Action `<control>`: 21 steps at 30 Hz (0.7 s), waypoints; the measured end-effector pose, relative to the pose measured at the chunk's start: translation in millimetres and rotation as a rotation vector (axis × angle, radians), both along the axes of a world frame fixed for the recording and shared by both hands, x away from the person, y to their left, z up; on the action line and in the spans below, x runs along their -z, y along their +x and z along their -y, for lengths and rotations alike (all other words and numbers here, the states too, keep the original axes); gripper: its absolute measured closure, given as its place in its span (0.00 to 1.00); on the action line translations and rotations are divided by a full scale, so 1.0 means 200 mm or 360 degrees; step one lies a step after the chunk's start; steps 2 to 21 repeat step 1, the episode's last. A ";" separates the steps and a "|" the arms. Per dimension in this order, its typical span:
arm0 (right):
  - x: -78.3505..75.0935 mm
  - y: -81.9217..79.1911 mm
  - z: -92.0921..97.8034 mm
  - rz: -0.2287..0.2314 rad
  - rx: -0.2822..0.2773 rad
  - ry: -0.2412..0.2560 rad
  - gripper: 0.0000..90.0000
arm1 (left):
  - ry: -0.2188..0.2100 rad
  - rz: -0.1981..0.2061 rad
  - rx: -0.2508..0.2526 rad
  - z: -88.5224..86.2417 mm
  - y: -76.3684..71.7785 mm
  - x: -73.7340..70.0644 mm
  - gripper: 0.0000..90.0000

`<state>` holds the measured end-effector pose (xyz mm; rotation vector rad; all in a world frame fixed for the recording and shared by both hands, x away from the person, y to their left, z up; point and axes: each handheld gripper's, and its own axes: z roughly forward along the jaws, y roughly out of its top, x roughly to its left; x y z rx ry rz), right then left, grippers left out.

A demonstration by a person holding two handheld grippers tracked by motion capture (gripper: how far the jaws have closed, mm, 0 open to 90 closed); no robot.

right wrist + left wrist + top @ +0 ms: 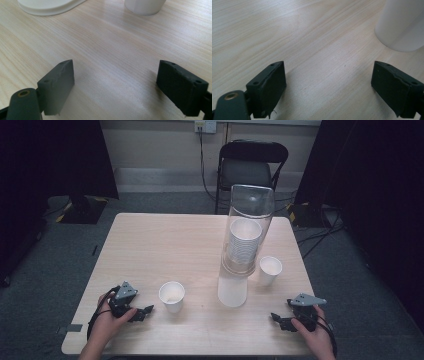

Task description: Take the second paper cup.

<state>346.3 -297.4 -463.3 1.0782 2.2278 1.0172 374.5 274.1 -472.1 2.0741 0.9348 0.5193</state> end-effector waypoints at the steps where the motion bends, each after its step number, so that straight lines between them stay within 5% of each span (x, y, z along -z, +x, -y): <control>1: 0.00 0.00 0.00 0.0001 -0.0005 0.0000 0.16 | 0.0000 0.0000 0.0000 0.00 0.00 0.00 0.13; 21: 0.00 0.00 0.00 0.0001 -0.0005 0.0000 0.16 | 0.0000 0.0000 0.0000 0.00 0.00 0.00 0.13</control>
